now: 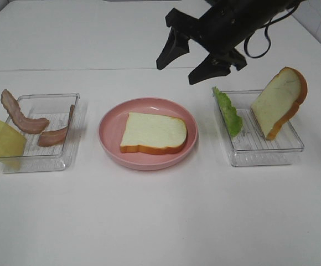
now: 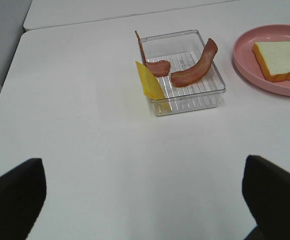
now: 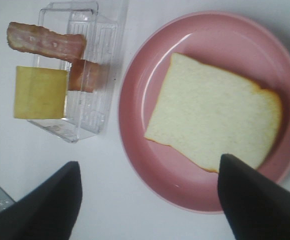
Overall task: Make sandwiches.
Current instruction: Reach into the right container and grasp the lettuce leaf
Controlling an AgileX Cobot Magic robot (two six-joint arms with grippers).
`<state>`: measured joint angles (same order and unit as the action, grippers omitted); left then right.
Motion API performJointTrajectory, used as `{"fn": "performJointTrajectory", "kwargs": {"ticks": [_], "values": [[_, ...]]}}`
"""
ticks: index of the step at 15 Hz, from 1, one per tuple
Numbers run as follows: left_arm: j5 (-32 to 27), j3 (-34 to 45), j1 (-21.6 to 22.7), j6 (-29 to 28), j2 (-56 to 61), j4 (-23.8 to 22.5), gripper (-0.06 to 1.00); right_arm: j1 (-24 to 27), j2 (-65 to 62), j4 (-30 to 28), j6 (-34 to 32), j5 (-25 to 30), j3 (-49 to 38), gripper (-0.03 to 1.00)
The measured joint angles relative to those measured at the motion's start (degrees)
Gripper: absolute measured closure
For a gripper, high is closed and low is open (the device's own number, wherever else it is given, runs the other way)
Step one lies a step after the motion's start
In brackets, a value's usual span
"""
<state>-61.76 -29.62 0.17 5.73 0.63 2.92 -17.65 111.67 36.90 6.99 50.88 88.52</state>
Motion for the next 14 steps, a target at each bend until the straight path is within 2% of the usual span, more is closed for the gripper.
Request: {"fn": "performJointTrajectory", "kwargs": {"ticks": [2, 6, 10, 14], "values": [[0.0, 0.0, 0.0, 0.0, 0.0, 0.0, -0.05, 0.0, -0.9, -12.1, -6.5, 3.4, 5.0, 0.19], [0.0, 0.0, 0.0, 0.0, 0.0, 0.0, -0.05, 0.0, -0.5, -30.3, -15.6, 9.7, 8.8, 0.17], [0.0, 0.0, 0.0, 0.0, 0.0, 0.0, -0.05, 0.0, 7.5, -32.0, -16.2, 9.8, 10.2, 0.17], [0.0, 0.0, 0.0, 0.0, 0.0, 0.0, -0.05, 0.0, 12.0, -32.0, -16.2, 7.3, 12.7, 0.17]]}}
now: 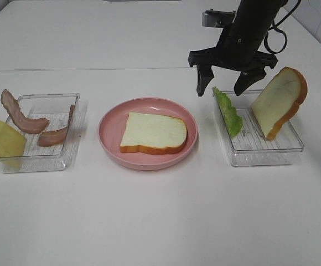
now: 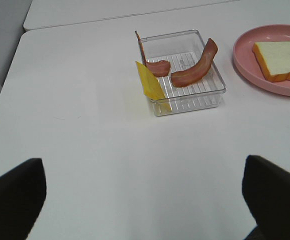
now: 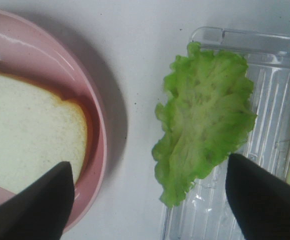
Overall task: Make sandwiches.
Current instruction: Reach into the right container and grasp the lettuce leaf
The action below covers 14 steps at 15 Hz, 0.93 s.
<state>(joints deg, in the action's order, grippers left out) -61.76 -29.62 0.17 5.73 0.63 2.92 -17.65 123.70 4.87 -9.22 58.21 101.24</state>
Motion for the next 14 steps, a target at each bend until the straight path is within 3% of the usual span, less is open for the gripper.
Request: {"fn": "performJointTrajectory", "kwargs": {"ticks": [5, 7, 12, 14], "values": [[0.0, 0.0, 0.0, 0.0, 0.0, 0.0, -0.05, 0.0, 4.5, -0.2, 0.0, -0.1, 0.8, 0.18], [0.0, 0.0, 0.0, 0.0, 0.0, 0.0, -0.05, 0.0, 4.6, -0.2, 0.0, -0.1, 0.9, 0.25], [0.0, 0.0, 0.0, 0.0, 0.0, 0.0, -0.05, 0.0, 4.6, -2.8, -1.3, -0.1, 1.1, 0.63], [0.0, 0.0, 0.0, 0.0, 0.0, 0.0, -0.05, 0.0, 4.6, -3.4, -1.4, 0.3, 1.1, 0.88]]}}
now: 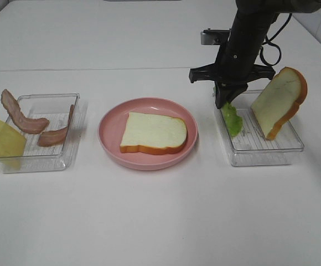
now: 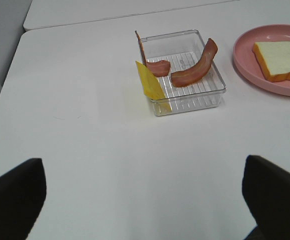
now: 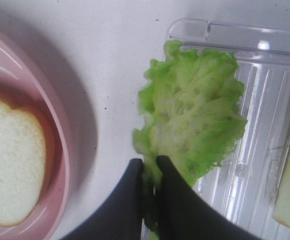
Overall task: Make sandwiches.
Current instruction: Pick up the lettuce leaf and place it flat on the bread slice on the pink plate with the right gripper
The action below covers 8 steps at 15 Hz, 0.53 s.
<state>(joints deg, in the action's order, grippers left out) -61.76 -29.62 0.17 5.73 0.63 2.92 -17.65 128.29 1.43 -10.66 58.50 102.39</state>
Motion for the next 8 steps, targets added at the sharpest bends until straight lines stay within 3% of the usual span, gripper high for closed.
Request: {"fn": "performJointTrajectory", "kwargs": {"ticks": [1, 8], "values": [[0.0, 0.0, 0.0, 0.0, 0.0, 0.0, -0.05, 0.0, 0.0, -0.1, 0.0, 0.6, 0.1, 0.94], [0.0, 0.0, 0.0, 0.0, 0.0, 0.0, -0.05, 0.0, -7.4, 0.2, 0.0, 5.7, 0.1, 0.94]]}}
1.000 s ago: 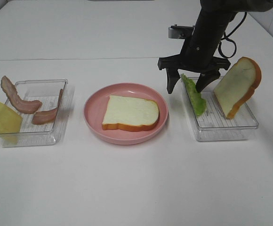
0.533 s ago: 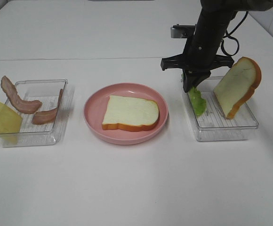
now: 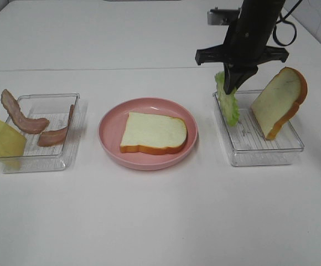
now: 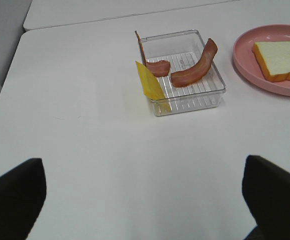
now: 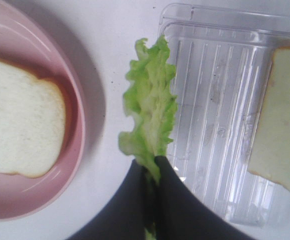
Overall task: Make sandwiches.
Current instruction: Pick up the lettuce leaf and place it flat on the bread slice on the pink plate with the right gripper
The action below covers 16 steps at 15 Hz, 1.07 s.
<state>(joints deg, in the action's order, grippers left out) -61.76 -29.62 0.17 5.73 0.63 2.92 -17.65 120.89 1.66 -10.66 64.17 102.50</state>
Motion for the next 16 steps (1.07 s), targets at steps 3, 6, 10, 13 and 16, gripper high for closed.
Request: {"fn": "performJointTrajectory", "kwargs": {"ticks": [3, 6, 10, 13, 16], "values": [[0.0, 0.0, 0.0, 0.0, 0.0, 0.0, -0.05, 0.0, -6.4, 4.9, 0.1, 0.7, 0.0, 0.94], [0.0, 0.0, 0.0, 0.0, 0.0, 0.0, -0.05, -1.2, -8.8, 12.0, 2.5, 1.6, 0.0, 0.94], [0.0, 0.0, 0.0, 0.0, 0.0, 0.0, -0.05, -9.9, -6.0, 29.6, 11.7, -2.1, 0.0, 0.94], [0.0, 0.0, 0.0, 0.0, 0.0, 0.0, -0.05, -10.1, -1.2, 40.4, 17.6, -3.7, 0.0, 0.94], [0.0, 0.0, 0.0, 0.0, 0.0, 0.0, -0.05, -10.0, 4.5, 46.9, 21.6, -4.9, 0.0, 0.94]]}}
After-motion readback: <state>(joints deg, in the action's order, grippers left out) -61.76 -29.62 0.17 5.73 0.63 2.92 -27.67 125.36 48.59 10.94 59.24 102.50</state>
